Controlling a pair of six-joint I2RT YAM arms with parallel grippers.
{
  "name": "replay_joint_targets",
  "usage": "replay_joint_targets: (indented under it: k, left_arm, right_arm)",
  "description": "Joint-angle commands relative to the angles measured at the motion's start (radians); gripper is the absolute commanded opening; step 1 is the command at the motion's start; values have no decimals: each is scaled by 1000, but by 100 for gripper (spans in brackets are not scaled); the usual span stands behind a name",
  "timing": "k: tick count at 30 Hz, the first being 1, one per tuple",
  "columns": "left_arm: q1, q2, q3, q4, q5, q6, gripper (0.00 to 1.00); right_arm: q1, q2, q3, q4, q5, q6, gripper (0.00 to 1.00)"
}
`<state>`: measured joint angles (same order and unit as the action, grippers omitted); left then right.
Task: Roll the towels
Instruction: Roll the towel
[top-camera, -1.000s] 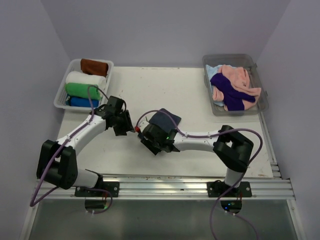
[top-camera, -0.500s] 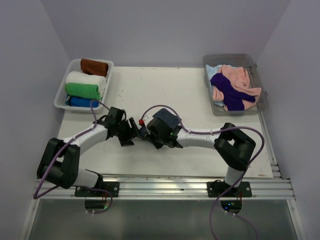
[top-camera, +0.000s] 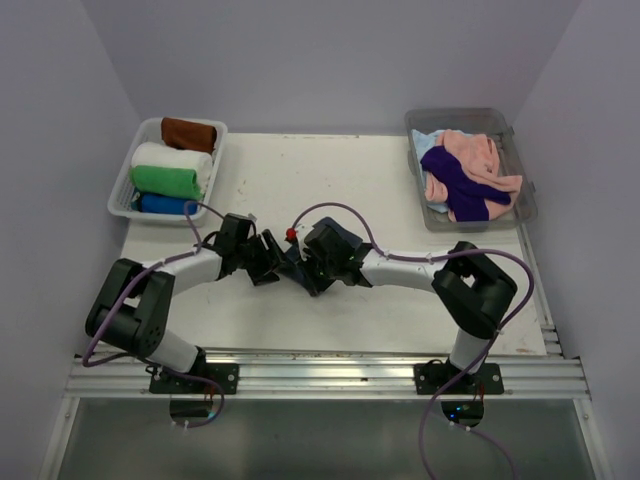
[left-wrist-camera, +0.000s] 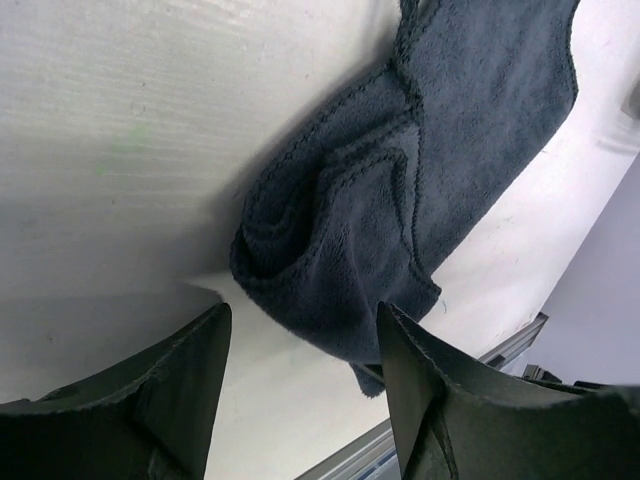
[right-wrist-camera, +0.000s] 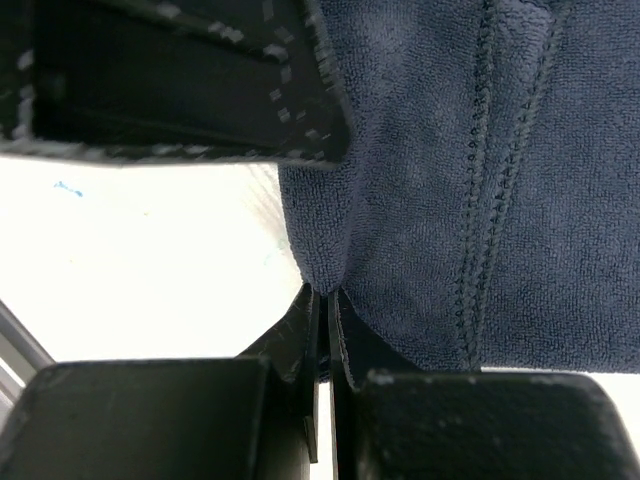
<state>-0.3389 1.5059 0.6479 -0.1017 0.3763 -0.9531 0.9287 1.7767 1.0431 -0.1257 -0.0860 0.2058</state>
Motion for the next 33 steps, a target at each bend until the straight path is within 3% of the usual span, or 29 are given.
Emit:
replay_joint_targets:
  k: [1,7,8,9,14,15,23,33]
  left_arm:
    - [-2,23,13,85,-22,-19,63]
    - [-6,99,18,160,-33,-59,54]
    - [-5,108,18,171,-27,-64,50]
    - [-6,125,22,180,-19,-67,38]
    - [-9,137,56,103,-33,-65,6]
    - [-9,137,59,38,-43,-64,0]
    - [-9,123,73,-33,-53,-81,0]
    - [-9,125,99,-64,-39,-82,0]
  right_arm:
    - [-1,-49,0,17,-37,9,0]
    - [-1,-45,-3,17,-52,18,0]
    - [-2,-39,-3,17,-64,17,0]
    - [-2,-36,1,12,-67,14,0]
    - [-2,-51,20,-5,-34,1,37]
    - [-2,-53,32,-11,-12,0,39]
    - [16,-2,138,-78,52,-48,51]
    - [64,75,192,-60,77,-72,46]
